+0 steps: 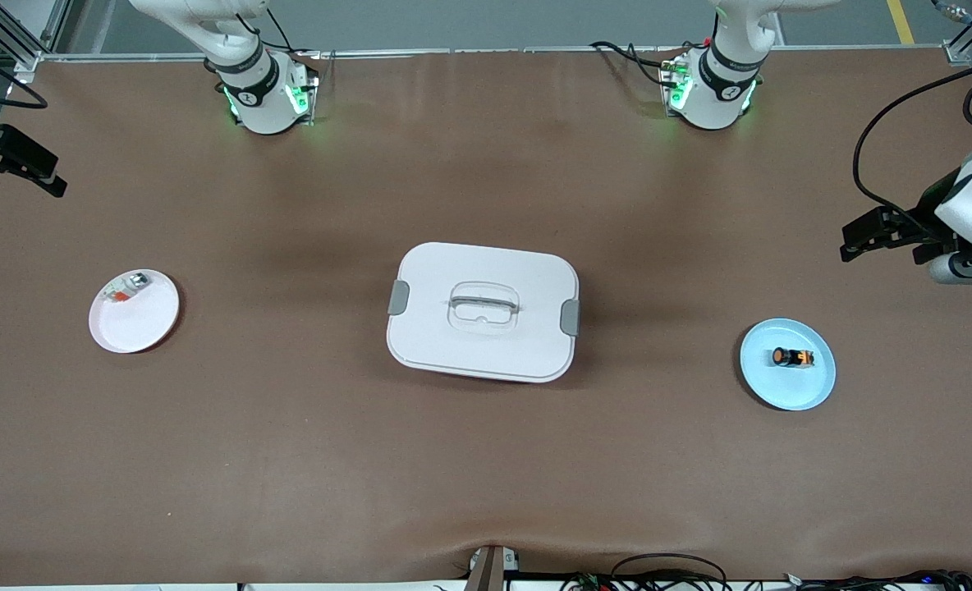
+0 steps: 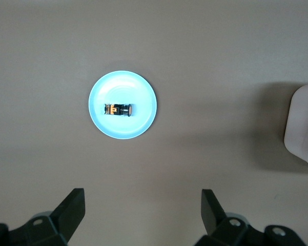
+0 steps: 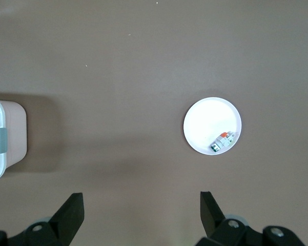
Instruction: Transfer orange switch to right arm and place
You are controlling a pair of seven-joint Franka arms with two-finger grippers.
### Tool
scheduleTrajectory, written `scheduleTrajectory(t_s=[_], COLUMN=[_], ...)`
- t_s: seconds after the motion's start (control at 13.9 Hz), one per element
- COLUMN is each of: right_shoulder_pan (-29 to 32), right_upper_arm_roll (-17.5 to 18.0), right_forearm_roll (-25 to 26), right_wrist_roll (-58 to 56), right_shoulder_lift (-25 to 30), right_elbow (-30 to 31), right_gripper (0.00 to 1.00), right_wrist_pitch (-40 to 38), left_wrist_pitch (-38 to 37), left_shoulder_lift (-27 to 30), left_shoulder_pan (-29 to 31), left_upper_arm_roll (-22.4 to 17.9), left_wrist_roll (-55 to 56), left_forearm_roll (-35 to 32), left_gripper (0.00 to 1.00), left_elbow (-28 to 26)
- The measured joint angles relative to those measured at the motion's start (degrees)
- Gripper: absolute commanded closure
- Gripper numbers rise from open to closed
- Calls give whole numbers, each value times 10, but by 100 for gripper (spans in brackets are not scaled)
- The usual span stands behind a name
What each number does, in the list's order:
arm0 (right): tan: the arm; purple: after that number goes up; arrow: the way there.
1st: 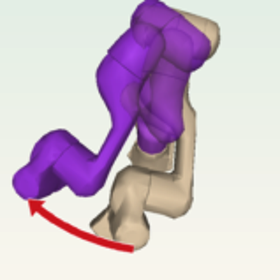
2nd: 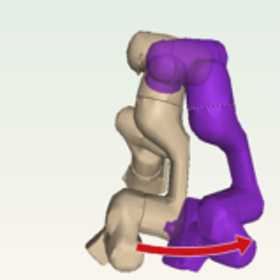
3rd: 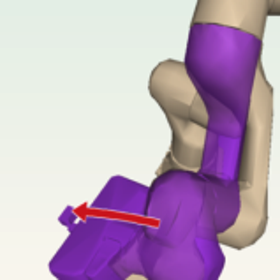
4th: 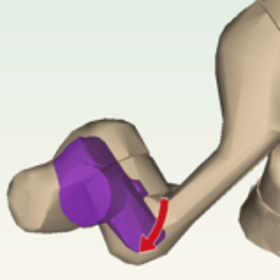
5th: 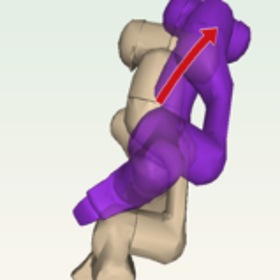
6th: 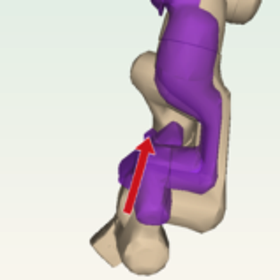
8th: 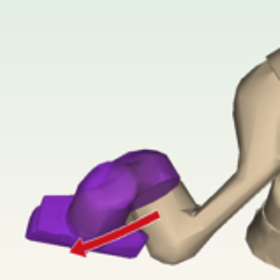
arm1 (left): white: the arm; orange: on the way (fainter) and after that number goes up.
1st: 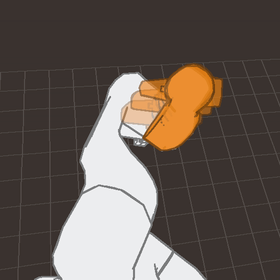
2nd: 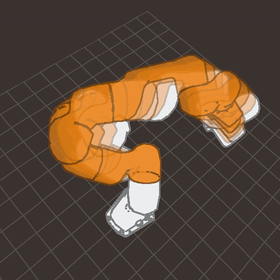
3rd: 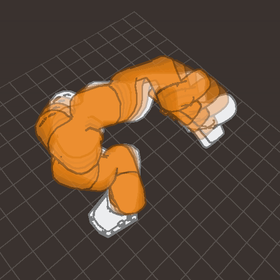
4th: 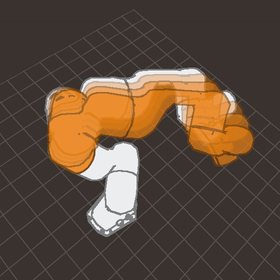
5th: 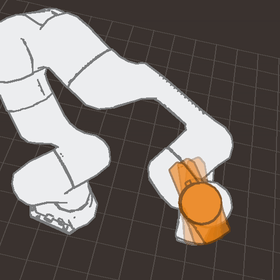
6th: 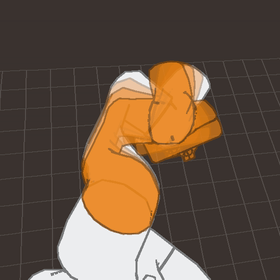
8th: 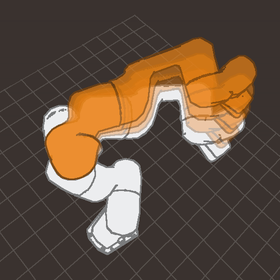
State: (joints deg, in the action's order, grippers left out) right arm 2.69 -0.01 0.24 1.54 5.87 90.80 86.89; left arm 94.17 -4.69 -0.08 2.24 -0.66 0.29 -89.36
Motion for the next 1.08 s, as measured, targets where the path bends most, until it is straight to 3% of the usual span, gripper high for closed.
scheduleTrajectory(t_s=[0.43, 1.08], right_shoulder_pan=[0, 1], right_upper_arm_roll=[-2, -5], right_forearm_roll=[3, 3], right_wrist_roll=[0, 0], right_shoulder_lift=[0, 0], right_elbow=[-1, -1], right_gripper=[0, 0], right_wrist_pitch=[-9, -11], left_wrist_pitch=[-2, 41], left_shoulder_lift=[-7, -78], left_shoulder_pan=[9, 36], left_upper_arm_roll=[-3, -4], left_wrist_roll=[-17, -38], left_forearm_roll=[0, 0], left_gripper=[0, 0], left_elbow=[-8, -11])
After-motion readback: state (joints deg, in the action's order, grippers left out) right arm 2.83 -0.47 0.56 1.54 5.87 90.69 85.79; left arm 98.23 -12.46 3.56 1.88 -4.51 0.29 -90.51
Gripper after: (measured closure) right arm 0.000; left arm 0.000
